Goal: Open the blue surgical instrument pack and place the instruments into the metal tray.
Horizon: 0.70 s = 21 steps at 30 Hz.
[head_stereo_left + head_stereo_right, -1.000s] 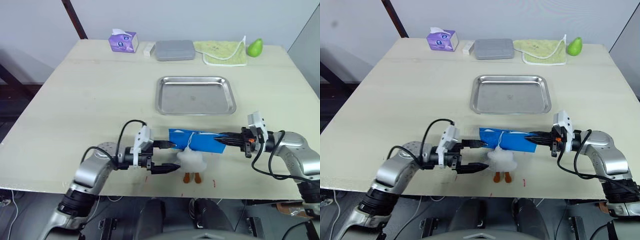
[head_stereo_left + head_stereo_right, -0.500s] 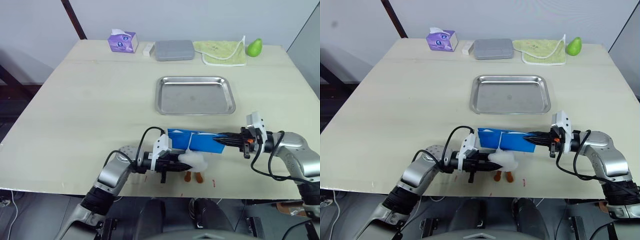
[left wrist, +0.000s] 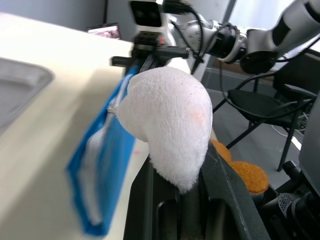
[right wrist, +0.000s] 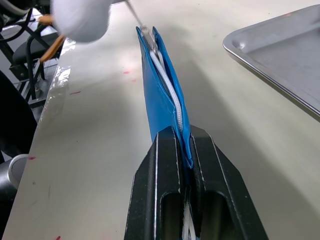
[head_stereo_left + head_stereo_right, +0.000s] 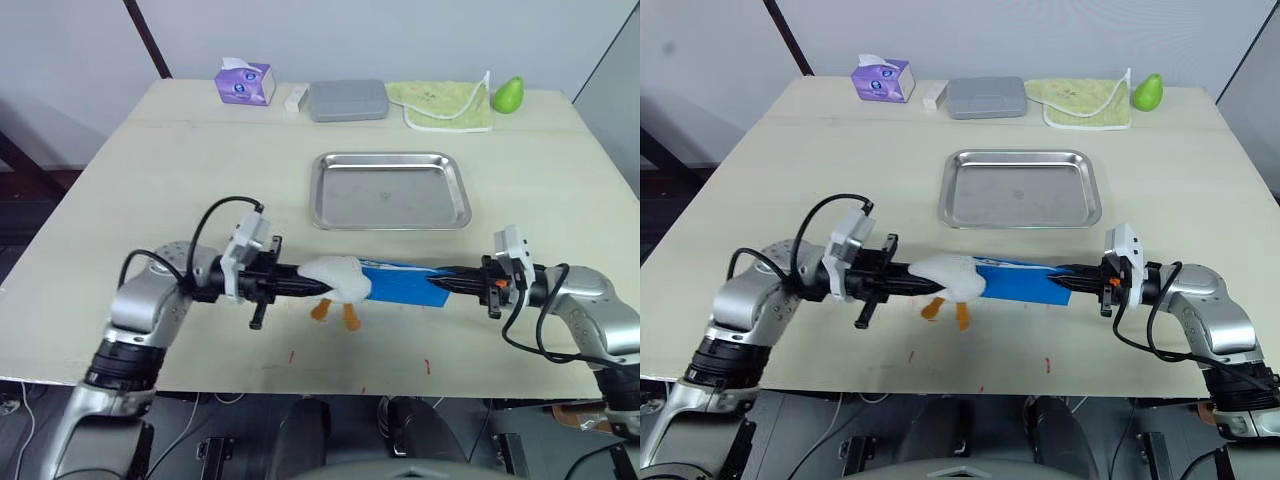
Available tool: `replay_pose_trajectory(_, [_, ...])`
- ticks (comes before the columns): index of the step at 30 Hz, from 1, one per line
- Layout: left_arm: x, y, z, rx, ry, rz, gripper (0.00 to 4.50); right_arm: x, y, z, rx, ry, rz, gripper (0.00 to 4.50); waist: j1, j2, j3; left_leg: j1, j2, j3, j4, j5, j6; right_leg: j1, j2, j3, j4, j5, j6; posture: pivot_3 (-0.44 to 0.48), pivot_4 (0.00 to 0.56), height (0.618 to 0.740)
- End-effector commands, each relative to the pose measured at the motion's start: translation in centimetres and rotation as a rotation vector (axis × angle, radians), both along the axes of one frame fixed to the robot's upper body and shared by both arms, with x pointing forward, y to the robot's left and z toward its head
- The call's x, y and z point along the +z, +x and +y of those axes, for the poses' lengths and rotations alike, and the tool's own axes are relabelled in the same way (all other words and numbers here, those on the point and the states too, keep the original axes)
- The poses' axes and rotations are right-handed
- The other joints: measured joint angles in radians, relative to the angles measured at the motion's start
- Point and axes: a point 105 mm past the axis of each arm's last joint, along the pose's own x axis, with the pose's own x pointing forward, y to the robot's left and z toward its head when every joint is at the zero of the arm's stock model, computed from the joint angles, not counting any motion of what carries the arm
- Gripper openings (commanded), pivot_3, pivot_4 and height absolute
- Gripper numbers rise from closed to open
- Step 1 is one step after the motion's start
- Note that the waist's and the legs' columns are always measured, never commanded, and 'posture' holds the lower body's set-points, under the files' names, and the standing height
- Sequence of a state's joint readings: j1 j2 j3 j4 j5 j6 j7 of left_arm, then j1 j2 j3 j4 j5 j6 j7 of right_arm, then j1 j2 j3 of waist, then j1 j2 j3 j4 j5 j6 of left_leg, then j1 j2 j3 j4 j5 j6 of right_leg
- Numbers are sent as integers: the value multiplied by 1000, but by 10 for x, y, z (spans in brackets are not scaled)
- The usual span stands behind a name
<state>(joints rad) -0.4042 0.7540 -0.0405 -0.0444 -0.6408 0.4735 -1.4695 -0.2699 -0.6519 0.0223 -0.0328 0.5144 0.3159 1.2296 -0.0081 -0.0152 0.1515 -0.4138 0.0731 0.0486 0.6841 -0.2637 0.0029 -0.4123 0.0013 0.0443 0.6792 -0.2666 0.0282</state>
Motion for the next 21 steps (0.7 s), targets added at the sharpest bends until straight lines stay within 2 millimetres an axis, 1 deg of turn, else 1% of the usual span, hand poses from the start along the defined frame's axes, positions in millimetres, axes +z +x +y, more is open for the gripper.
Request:
replay_pose_trajectory(1, [11, 8, 24, 59, 21, -30, 44, 7, 1, -9, -27, 15, -22, 0, 0, 0, 0, 0, 0, 0, 0, 0, 0, 0, 0, 0, 0, 0, 0, 0, 150, 738])
replay_pose_trajectory(7, [0, 16, 53, 161, 104, 4, 44, 19, -3, -15, -19, 81, 12, 0, 2, 0, 0, 0, 0, 1, 0, 0, 0, 0, 0, 0, 0, 0, 0, 0, 150, 738])
replay_pose_trajectory(9, [-5, 17, 58, 180, 126, 8, 44, 25, -3, -15, -16, 108, 23, 0, 2, 0, 0, 0, 0, 1, 0, 0, 0, 0, 0, 0, 0, 0, 0, 0, 150, 738])
replay_pose_trajectory(10, [-6, 17, 59, 182, 131, 8, 44, 27, -3, -15, -15, 117, 28, 0, 2, 0, 0, 0, 0, 0, 0, 0, 0, 0, 0, 0, 0, 0, 0, 0, 150, 738])
replay_pose_trajectory(11, [-8, 16, 60, 183, 141, 9, 44, 33, -3, -15, -10, 147, 35, 0, 1, 0, 0, 0, 0, 0, 0, 0, 0, 0, 0, 0, 0, 0, 0, 0, 150, 738])
replay_pose_trajectory(15, [-21, 11, 58, 173, 180, 6, 44, 67, -6, -10, 34, 325, 71, 0, -1, 1, 1, 0, 0, 1, 0, 0, 0, -1, 0, 0, 0, 0, 0, 0, 150, 738])
replay_pose_trajectory(18, [-26, 8, 55, 155, 201, 6, 44, 86, -4, -7, 40, 422, 81, 0, -1, 0, 1, 0, 0, 0, 0, 0, 0, -1, 0, 0, 0, 0, 0, 0, 150, 738])
replay_pose_trajectory(21, [-31, 5, 55, 142, 234, 2, 44, 99, -3, -7, 49, 494, 100, 0, -1, 0, 1, 0, 0, 0, 0, 0, 0, 0, 0, 0, 0, 0, 0, 0, 150, 738])
